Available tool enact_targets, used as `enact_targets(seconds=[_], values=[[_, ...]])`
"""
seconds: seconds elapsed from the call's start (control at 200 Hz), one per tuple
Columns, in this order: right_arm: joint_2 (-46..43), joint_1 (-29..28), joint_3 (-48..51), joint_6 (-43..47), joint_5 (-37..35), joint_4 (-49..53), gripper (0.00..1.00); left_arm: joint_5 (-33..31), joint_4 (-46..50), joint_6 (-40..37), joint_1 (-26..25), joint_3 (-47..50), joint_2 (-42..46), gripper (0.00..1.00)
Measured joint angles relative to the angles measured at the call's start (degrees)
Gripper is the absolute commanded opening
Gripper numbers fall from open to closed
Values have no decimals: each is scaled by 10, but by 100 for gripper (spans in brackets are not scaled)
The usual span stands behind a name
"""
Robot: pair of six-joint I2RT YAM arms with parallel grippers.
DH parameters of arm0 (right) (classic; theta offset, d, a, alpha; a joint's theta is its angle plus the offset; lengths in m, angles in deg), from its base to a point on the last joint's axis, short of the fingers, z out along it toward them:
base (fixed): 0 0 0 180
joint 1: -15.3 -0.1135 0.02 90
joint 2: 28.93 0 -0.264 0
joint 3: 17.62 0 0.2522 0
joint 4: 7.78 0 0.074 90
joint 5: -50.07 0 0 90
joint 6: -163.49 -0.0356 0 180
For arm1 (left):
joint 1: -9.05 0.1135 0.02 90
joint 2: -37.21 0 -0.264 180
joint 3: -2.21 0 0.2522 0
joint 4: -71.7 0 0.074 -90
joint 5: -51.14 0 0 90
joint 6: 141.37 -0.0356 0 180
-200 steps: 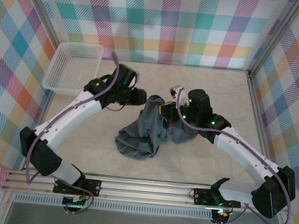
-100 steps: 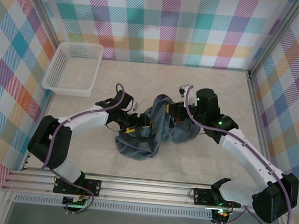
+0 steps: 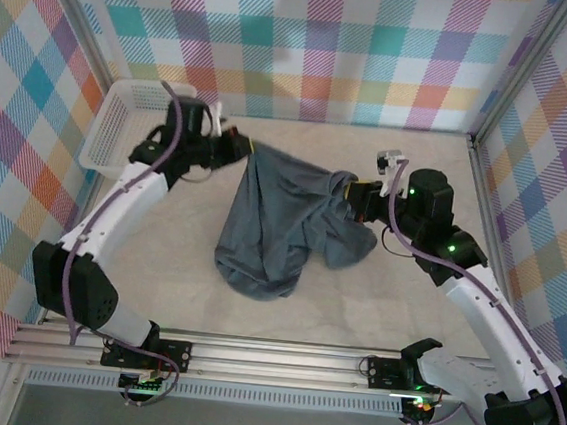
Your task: Fold the inside-out t-shirt
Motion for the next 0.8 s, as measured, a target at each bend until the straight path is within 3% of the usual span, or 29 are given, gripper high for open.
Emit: enact_targets(seconds=[0.075, 0.145, 0.24, 0.345, 0.46, 0.675, 0.8], values=[[0, 0, -18, 0, -3, -2, 0, -1, 13, -13, 3, -38, 18, 0], [16, 0, -61, 1, -8, 8, 0, -10, 116, -43, 6, -164, -13, 0], [27, 0, -114, 4, -11, -5, 0, -21, 163, -83, 12, -303, -40, 0], [22, 0, -143, 10, -4, -17, 0, -18, 190, -115, 13, -371, -31, 0], [10, 0, -135, 11, 7, -16, 0, -14, 203, -130, 13, -356, -6, 0], [-30, 0, -52, -5, 34, 32, 0, 24, 207, -131, 14, -205, 28, 0], [-47, 0, -40, -7, 78, 60, 0, 39, 207, -144, 14, -176, 35, 0]])
